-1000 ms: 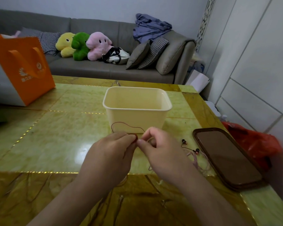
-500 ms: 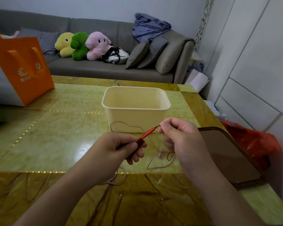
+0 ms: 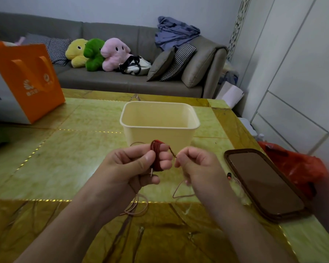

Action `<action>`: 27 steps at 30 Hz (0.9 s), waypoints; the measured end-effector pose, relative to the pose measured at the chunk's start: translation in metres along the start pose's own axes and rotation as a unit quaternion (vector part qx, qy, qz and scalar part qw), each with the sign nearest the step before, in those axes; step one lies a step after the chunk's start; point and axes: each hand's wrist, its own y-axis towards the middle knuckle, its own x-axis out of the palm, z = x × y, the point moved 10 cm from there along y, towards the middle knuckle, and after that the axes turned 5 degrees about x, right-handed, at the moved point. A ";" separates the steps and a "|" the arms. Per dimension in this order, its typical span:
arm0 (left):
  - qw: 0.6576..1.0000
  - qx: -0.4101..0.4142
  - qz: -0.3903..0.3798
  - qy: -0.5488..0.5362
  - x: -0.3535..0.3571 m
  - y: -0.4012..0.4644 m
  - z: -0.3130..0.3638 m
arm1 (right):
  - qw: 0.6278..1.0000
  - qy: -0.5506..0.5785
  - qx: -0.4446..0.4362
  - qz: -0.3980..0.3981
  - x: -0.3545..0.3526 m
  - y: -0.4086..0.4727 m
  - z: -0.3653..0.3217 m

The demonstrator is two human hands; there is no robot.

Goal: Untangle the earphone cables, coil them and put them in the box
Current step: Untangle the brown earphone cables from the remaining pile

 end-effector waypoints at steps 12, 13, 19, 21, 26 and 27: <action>0.986 0.057 0.102 0.118 -0.026 0.000 0.011 | 0.978 -0.153 -0.071 -0.121 0.053 -0.028 -0.014; 0.987 0.055 0.103 0.112 -0.026 0.000 0.011 | 0.978 -0.153 -0.072 -0.124 0.053 -0.028 -0.014; 0.958 0.084 0.092 0.257 -0.026 0.001 0.015 | 0.982 -0.113 -0.092 -0.116 0.040 -0.032 -0.023; 0.939 0.076 0.049 0.331 -0.019 0.002 0.009 | 0.983 -0.107 -0.109 -0.098 0.033 -0.031 -0.027; 0.955 -0.028 -0.060 0.288 0.001 -0.001 -0.018 | 0.991 -0.046 -0.124 -0.026 0.003 -0.023 -0.031; 0.965 -0.041 -0.065 0.252 0.003 -0.002 -0.020 | 0.991 -0.054 -0.124 -0.003 -0.002 -0.021 -0.029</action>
